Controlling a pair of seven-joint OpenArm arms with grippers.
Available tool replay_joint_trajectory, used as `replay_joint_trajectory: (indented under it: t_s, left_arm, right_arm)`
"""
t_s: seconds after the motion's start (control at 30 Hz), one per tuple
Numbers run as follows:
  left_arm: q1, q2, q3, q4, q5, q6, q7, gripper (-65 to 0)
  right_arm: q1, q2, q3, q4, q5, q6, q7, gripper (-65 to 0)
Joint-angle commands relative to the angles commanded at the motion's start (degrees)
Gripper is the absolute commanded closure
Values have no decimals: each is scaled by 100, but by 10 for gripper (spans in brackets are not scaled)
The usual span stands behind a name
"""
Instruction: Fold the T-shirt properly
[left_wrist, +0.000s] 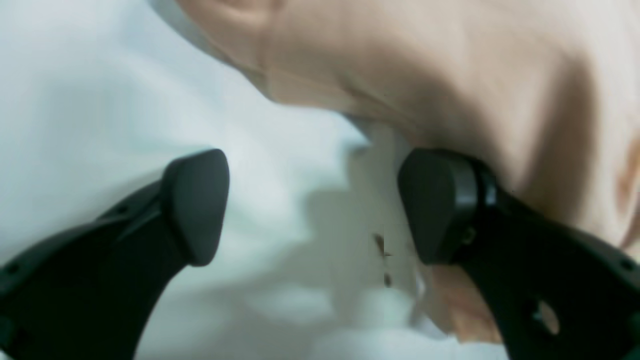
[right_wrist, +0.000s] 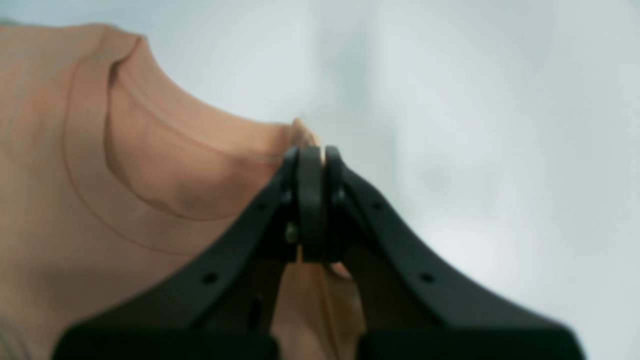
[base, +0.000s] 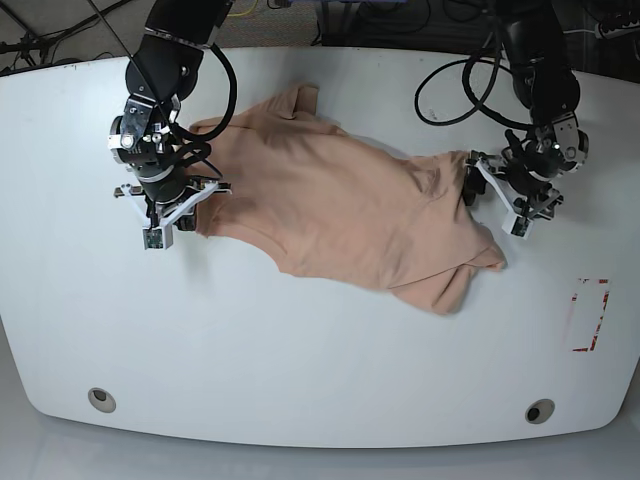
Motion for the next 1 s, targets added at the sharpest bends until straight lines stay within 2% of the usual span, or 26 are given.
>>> replay_joint_trajectory:
  t_s: [0.23,0.3,0.43,0.57,0.63,1.0]
  left_arm:
    - [58,18,40,356,27,0,-74,-266]
    - [44,24,30,415,3,0,-44,-254]
    - [-16,43,31,544,-70,0,91,-289]
    - [-141,73,61,683,-188,0,329,-394]
    - [-158,58,158,947,-203,0,510,-474]
    - [-6,52,125,1399,-250,0,580,-499]
  right_arm:
    - [10,5,7,65,28,0,-25,0]
    - [11,7,1,57,24,2,-30,0]
    - [15,8,-3,24,23,0,-49,0]
    - [35,-2,-9,-16,24,-3,-61,0]
    - [41,1,-7,-16,23,4,-44,0]
    - [-10,-6,-5,100,44,4,-62,0]
